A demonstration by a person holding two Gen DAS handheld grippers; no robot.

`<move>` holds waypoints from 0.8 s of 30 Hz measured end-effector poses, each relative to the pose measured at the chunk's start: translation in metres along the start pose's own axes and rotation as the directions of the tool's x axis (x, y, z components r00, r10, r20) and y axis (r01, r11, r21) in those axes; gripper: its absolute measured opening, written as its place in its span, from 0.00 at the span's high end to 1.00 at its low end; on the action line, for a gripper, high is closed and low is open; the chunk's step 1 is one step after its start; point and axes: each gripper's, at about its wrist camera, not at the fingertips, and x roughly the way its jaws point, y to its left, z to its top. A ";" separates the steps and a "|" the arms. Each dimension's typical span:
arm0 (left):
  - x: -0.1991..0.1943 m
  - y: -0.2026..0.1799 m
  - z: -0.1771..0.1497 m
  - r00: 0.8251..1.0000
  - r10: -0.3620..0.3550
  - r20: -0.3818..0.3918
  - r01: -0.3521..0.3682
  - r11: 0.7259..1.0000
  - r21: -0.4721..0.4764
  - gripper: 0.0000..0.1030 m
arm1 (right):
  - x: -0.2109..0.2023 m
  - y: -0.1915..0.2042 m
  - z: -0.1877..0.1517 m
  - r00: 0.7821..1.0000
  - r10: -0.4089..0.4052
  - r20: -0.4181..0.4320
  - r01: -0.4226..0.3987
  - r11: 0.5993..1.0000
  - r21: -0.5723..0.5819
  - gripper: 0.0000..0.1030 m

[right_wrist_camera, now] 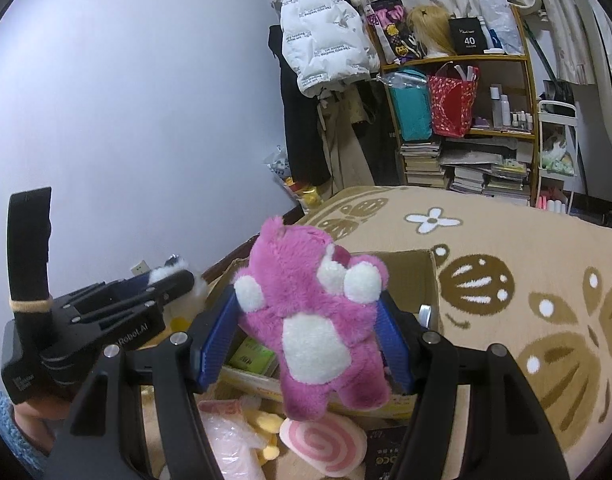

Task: Organize soft objects
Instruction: 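Lower the duck and pink bear into the box and open both tools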

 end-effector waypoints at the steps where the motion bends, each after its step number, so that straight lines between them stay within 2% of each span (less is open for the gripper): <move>1: 0.002 -0.001 0.000 1.000 0.000 0.000 0.000 1.000 0.000 0.69 | 0.002 -0.001 0.000 1.000 -0.001 0.000 0.001 1.000 0.000 0.32; 12: 0.014 -0.014 -0.003 1.000 -0.010 -0.005 0.010 1.000 0.025 0.69 | 0.009 -0.011 0.006 1.000 0.004 0.005 -0.004 1.000 0.023 0.32; 16: 0.012 -0.014 -0.002 1.000 -0.017 0.004 0.017 1.000 0.018 0.68 | 0.005 -0.017 0.011 0.999 0.007 0.033 -0.008 1.000 0.030 0.32; 20: 0.015 -0.013 -0.002 1.000 0.003 -0.006 -0.003 1.000 0.012 0.66 | 0.006 -0.025 0.011 0.999 0.000 0.047 -0.002 0.999 0.044 0.31; 24: 0.019 -0.008 -0.003 0.999 0.030 -0.030 -0.030 1.000 -0.001 0.65 | 0.015 -0.035 0.006 1.000 -0.008 0.009 0.008 0.997 0.076 0.29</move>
